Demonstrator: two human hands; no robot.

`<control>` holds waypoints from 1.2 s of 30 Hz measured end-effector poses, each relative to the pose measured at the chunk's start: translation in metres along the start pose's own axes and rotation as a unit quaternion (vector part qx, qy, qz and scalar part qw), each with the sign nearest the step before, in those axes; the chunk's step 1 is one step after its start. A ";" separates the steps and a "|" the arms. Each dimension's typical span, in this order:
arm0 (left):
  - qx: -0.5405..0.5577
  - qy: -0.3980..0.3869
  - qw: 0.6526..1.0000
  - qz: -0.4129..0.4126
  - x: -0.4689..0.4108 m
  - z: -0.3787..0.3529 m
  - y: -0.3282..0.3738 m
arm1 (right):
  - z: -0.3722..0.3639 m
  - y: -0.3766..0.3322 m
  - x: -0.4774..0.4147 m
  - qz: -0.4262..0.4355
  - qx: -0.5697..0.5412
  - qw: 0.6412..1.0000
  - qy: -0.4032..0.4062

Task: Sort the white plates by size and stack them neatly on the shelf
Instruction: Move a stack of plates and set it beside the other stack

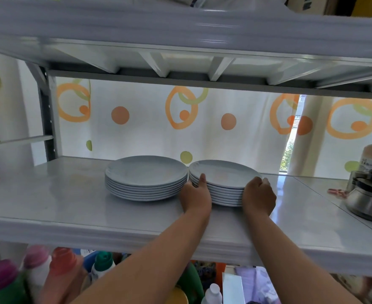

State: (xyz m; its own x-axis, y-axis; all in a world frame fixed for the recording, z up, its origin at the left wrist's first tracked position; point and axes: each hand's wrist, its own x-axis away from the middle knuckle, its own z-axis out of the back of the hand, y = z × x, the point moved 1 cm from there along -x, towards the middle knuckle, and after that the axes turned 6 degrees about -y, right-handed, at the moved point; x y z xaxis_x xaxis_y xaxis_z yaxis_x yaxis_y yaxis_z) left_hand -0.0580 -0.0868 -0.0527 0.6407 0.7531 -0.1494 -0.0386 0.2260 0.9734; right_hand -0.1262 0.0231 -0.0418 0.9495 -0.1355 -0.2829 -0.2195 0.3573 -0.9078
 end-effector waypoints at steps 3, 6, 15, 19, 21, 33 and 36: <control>-0.005 -0.001 1.000 0.007 0.004 0.000 0.000 | 0.000 0.002 -0.001 0.006 -0.007 1.000 -0.004; -0.016 -0.016 1.000 0.018 0.004 0.002 0.004 | -0.001 0.003 -0.002 0.011 -0.010 1.000 -0.016; -0.008 0.063 0.997 -0.048 0.015 0.027 0.012 | 0.003 0.002 0.000 -0.001 -0.053 0.998 -0.036; 0.010 0.226 0.952 -0.207 -0.006 0.094 0.019 | 0.005 0.001 0.002 0.007 -0.051 0.998 -0.039; -0.008 0.280 0.926 -0.254 -0.030 0.136 0.014 | 0.009 0.000 -0.001 0.004 -0.043 0.998 -0.050; 0.187 0.041 0.981 0.027 -0.106 0.192 -0.039 | -0.002 0.010 -0.032 -0.050 -0.098 0.993 -0.034; 0.171 0.005 0.985 0.015 -0.107 0.191 -0.040 | -0.004 0.012 -0.030 -0.020 -0.051 0.998 -0.039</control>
State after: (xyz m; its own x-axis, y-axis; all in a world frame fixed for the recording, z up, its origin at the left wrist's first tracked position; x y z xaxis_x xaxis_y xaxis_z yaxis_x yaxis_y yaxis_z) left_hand 0.0209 -0.2946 -0.0429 0.6362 0.7623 -0.1188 0.2042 -0.0179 0.9788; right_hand -0.1585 0.0283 -0.0453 0.9716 -0.0734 -0.2251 -0.1996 0.2571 -0.9455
